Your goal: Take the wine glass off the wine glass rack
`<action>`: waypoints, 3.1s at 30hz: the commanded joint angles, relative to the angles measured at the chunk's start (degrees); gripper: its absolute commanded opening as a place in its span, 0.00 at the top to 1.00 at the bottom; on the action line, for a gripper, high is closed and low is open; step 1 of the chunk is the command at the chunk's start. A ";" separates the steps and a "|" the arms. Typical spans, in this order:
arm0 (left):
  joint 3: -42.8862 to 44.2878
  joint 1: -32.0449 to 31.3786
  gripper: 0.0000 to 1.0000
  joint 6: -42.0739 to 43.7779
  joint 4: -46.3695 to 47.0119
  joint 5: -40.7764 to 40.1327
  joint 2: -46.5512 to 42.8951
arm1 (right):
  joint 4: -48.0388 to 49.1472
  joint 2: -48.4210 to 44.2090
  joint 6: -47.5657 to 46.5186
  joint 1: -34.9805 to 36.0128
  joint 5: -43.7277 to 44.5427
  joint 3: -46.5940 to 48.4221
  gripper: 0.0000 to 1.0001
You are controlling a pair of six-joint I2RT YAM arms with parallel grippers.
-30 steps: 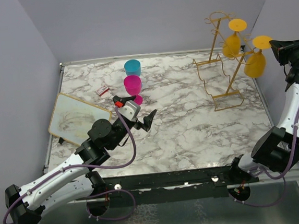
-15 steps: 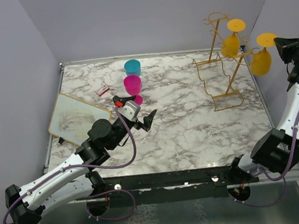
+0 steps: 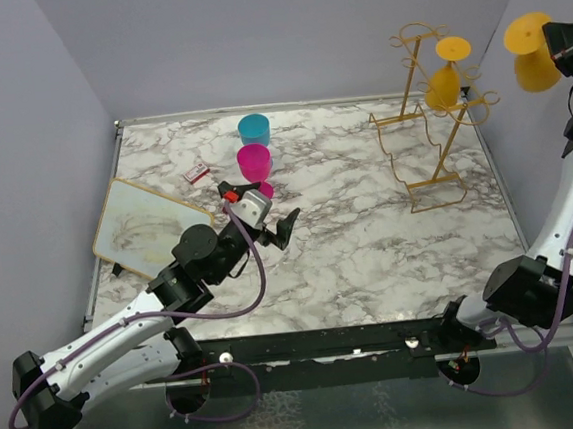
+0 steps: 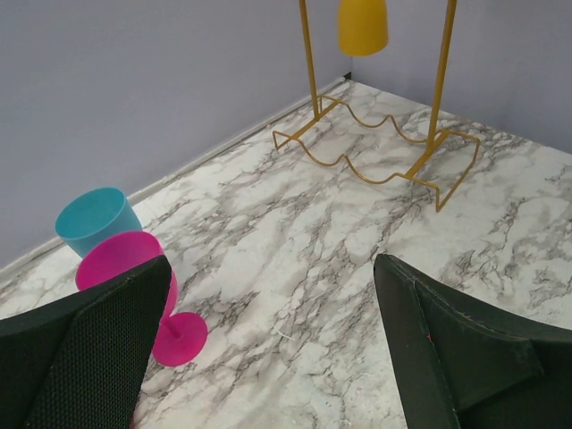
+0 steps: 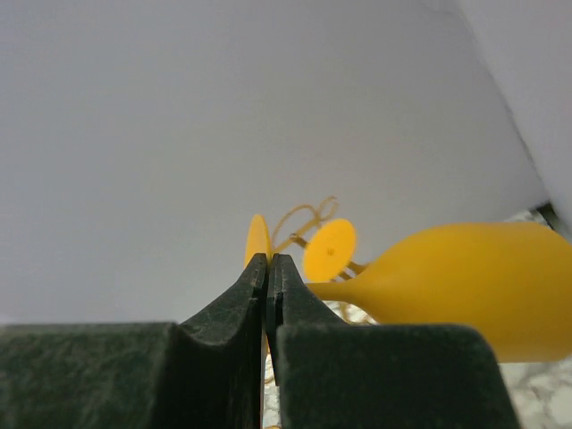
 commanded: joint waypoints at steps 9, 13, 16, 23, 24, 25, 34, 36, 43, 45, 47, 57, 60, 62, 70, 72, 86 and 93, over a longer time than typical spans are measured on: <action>0.78 2.80 0.01 -5.10 -0.41 -1.53 0.93 | 11.75 -3.42 -26.58 26.39 -14.76 5.70 0.99; 2.79 2.80 0.01 -10.80 -2.61 -1.81 -0.37 | 12.97 -6.22 -35.03 37.22 -18.68 1.37 0.99; 5.00 2.79 0.01 -16.03 -5.99 -2.44 -1.78 | 11.50 -9.23 -45.95 47.69 -19.11 -3.23 0.99; 6.44 2.80 0.01 -29.03 -10.55 -3.52 -6.86 | 13.49 -21.64 -66.14 59.10 -18.72 -24.46 0.99; 6.44 2.80 0.01 -30.85 -10.94 -3.64 -7.55 | 13.77 -23.20 -68.11 59.33 -19.16 -27.23 0.99; 6.51 2.80 0.01 -32.37 -11.29 -3.73 -8.13 | 13.70 -24.72 -69.71 59.47 -19.26 -29.57 0.99; 17.56 2.80 0.01 -42.45 -20.45 0.01 -1.93 | 6.08 -32.96 -84.60 59.59 -23.88 -43.77 0.99; 22.52 2.76 0.01 -42.21 -24.35 1.94 1.58 | 6.02 -35.18 -87.00 59.59 -24.44 -46.74 0.99; 40.42 4.67 0.01 -35.31 -40.02 12.20 14.90 | 2.43 -40.15 -96.90 60.50 -24.09 -51.96 0.99; 42.07 7.21 0.01 -34.40 -40.14 16.94 16.08 | 1.57 -41.01 -98.78 61.31 -22.59 -52.83 0.99; 43.09 10.77 0.01 -34.57 -40.07 22.49 17.01 | 0.52 -41.28 -100.12 62.25 -21.32 -53.31 0.99; 44.75 19.22 0.01 -33.56 -36.57 41.91 24.23 | 0.61 -42.04 -101.46 64.52 -20.20 -54.88 0.99; 44.71 19.76 0.01 -33.66 -34.22 46.08 26.07 | -0.20 -41.84 -102.44 65.33 -19.13 -54.64 0.99; 45.62 19.88 0.01 -34.37 -33.69 47.39 27.77 | -0.47 -41.87 -103.07 66.01 -18.41 -54.72 0.99; 48.73 19.85 0.01 -37.02 -30.92 53.16 34.14 | -1.33 -41.78 -104.46 68.53 -16.03 -55.03 0.99; 49.60 19.90 0.01 -37.93 -30.76 54.72 35.65 | -1.09 -41.84 -104.46 68.64 -16.02 -55.11 0.99; 50.90 18.37 0.02 -39.66 -30.65 53.05 39.10 | -1.33 -41.24 -104.72 69.56 -15.76 -54.74 0.99; 52.98 16.68 0.04 -37.56 -33.69 49.27 40.69 | -1.51 -41.32 -104.82 70.04 -15.45 -54.87 0.99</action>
